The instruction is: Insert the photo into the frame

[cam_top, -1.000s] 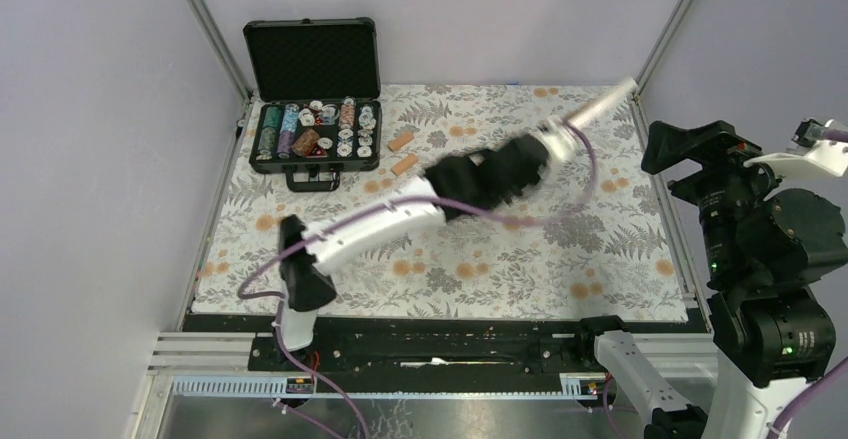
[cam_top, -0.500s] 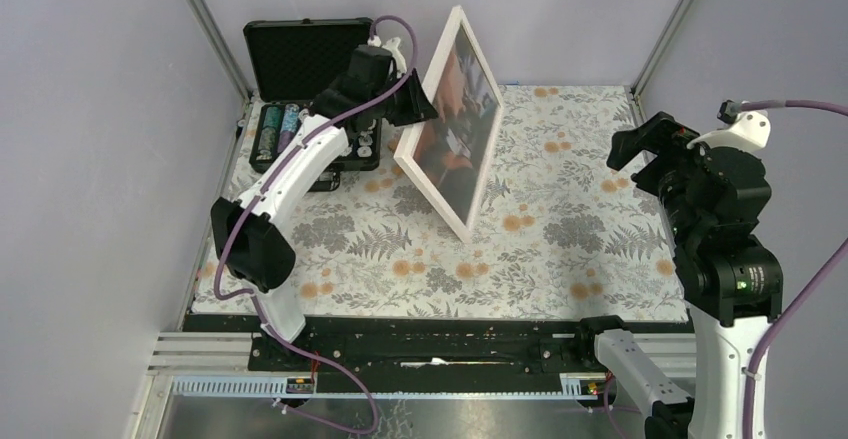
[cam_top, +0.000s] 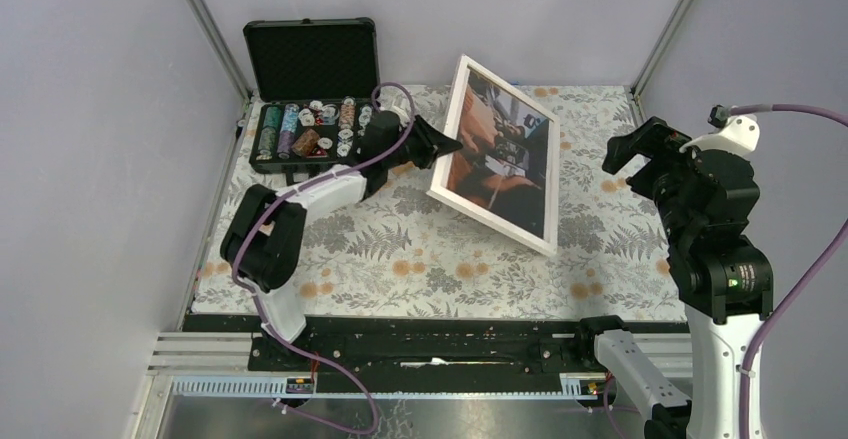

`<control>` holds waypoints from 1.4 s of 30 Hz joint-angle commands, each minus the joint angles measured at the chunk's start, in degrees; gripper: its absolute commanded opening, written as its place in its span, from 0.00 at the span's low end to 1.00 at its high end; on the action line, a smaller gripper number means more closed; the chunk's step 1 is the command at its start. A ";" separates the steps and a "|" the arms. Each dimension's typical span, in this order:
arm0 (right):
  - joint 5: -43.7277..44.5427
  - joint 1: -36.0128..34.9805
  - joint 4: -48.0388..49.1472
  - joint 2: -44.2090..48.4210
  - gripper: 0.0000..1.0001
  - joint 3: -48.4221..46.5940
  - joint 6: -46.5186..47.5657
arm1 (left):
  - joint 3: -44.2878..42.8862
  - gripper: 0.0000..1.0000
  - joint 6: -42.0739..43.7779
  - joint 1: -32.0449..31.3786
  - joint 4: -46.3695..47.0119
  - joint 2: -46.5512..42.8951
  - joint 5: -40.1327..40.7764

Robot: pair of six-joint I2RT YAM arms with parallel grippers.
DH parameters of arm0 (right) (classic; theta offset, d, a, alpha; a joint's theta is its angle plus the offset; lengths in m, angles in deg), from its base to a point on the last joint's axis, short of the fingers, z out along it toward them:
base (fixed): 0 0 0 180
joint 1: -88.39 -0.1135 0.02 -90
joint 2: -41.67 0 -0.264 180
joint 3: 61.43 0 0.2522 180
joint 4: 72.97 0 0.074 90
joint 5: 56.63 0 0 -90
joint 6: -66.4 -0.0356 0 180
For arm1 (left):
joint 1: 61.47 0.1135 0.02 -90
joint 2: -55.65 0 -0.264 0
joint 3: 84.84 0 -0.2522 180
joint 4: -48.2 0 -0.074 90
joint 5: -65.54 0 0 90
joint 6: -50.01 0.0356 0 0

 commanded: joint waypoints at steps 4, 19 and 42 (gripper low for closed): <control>-2.03 -0.31 2.17 1.26 1.00 1.86 -1.13 | -4.41 0.00 -8.61 -11.62 36.56 8.45 12.91; -0.88 -0.31 0.36 4.20 1.00 4.08 1.08 | -20.91 0.00 -11.73 -20.30 50.52 36.46 35.58; -5.14 -0.31 -0.68 5.44 1.00 5.62 0.90 | -22.71 0.99 6.46 -18.67 -7.94 18.87 31.45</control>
